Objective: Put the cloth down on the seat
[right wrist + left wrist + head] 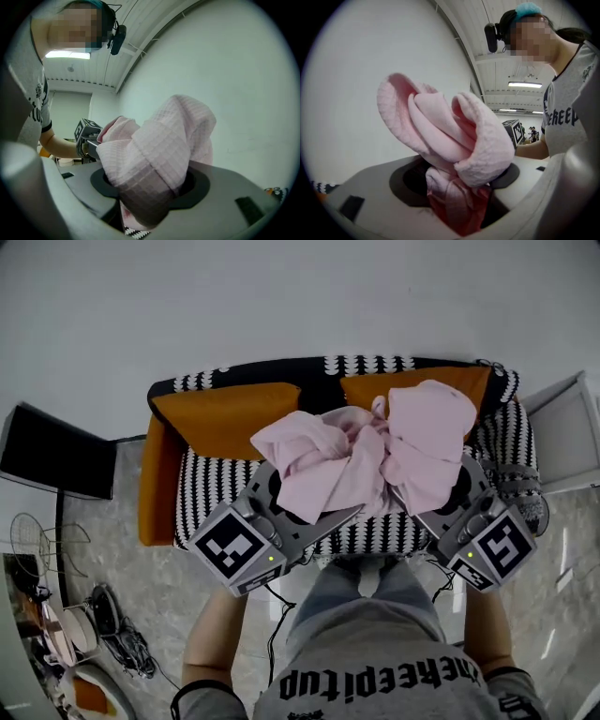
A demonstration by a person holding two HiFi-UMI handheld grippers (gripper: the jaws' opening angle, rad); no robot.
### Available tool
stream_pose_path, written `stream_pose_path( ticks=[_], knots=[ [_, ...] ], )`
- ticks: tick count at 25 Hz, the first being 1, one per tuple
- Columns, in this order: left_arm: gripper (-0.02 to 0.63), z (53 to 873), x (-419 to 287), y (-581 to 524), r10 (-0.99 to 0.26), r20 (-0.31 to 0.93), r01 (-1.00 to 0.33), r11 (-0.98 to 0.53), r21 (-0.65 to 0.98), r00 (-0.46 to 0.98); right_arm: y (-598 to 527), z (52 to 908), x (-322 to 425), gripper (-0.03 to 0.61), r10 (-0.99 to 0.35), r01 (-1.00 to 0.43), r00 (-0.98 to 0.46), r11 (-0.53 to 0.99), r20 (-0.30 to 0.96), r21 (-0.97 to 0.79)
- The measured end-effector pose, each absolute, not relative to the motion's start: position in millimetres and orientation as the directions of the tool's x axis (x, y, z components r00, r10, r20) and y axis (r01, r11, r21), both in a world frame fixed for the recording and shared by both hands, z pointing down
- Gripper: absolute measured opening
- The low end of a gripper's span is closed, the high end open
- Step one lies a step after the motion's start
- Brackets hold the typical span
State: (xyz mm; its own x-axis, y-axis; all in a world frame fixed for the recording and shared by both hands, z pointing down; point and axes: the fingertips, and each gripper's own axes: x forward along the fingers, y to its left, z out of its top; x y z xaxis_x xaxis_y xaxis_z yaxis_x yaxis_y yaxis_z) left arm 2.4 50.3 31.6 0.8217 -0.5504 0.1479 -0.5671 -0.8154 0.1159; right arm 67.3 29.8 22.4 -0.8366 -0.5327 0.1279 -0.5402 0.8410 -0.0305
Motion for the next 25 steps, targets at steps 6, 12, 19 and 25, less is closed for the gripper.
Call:
stream_pose_path(
  ticks=[6,12,19,25],
  knots=[
    [0.357,39,-8,45,-0.484,0.185,-0.512,-0.844,0.159,0.855,27,29,57,0.252,-0.587,-0.598,-0.796,0.800,0.147,-0.049],
    [0.357,55,-22,44,-0.445,0.183,-0.474,-0.865,0.164,0.877,30,47,44,0.252,-0.610,-0.631,-0.770,0.771,0.186,-0.083],
    [0.357,83,-38,51,-0.418,0.205,-0.458,-0.861,0.221,0.885,37,76,28,0.252,-0.613,-0.652,-0.750,0.749,0.248,-0.120],
    [0.357,127,-40,39,-0.404,0.253,-0.466,-0.840,0.279,0.879,25,117,27,0.252,-0.593,-0.655,-0.742,0.741,0.312,-0.150]
  ],
)
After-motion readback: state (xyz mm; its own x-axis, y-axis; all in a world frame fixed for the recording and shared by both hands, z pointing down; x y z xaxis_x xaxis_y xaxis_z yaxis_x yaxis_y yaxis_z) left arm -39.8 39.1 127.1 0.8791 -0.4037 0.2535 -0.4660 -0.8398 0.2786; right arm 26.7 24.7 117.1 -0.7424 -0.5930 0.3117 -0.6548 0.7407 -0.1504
